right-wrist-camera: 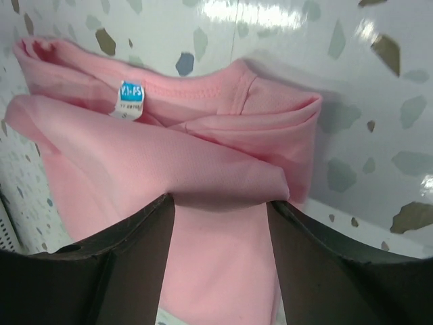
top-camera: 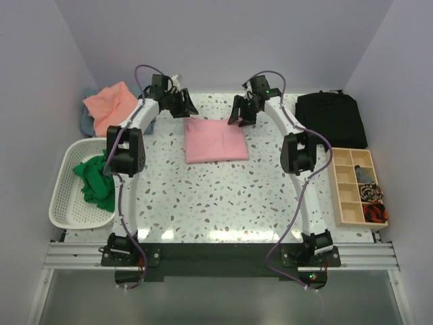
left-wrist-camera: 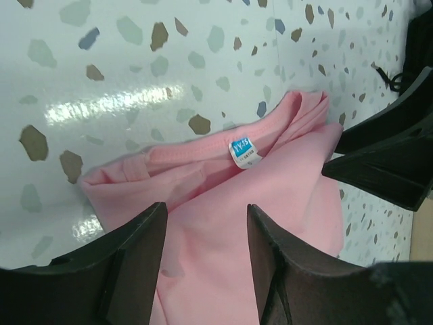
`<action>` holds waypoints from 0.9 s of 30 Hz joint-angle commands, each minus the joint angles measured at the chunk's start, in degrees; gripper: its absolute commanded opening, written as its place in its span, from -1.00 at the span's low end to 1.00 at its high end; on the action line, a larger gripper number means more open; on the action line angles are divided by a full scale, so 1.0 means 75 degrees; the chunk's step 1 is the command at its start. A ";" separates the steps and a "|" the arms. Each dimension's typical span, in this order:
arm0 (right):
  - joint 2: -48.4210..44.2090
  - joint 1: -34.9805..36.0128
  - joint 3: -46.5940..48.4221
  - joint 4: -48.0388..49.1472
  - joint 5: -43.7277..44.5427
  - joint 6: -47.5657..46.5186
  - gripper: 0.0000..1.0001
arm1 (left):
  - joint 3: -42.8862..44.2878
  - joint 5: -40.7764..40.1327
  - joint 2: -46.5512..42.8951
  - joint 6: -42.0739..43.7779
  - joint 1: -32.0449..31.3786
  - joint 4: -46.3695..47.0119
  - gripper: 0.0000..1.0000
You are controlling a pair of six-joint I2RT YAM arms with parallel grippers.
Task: Fold and stack the t-shirts
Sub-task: Smooth out wrinkles on the folded tshirt
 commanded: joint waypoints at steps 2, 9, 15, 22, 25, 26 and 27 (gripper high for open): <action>-0.0100 -0.0098 0.0317 0.1134 0.0480 0.0271 0.24 | 0.0337 -0.0260 0.0219 -0.0109 0.0156 0.0390 0.13; -0.1142 -0.0181 -0.0363 0.1756 0.0692 0.0166 0.25 | -0.0189 -0.0999 -0.0729 0.0476 0.0344 0.0050 0.14; -0.2348 -0.0169 -0.1732 0.1756 0.0774 0.0002 0.28 | -0.1453 -0.1259 -0.1667 0.0512 0.0367 -0.0128 0.22; -0.2199 -0.0064 -0.1946 0.1206 -0.0395 -0.0010 0.26 | -0.3225 -0.0122 -0.2360 0.0126 0.0367 0.0939 0.23; -0.1929 0.0100 -0.1642 0.0831 -0.0830 -0.0091 0.23 | -0.3249 -0.0026 -0.2243 0.0055 0.0274 0.1057 0.24; -0.1928 0.0159 -0.1595 0.0610 -0.0658 -0.0138 0.22 | -0.3191 -0.0062 -0.2184 0.0043 0.0251 0.1057 0.23; -0.1975 0.0194 -0.1710 0.0573 -0.0471 -0.0197 0.22 | -0.3156 -0.0178 -0.2114 0.0031 0.0227 0.1045 0.24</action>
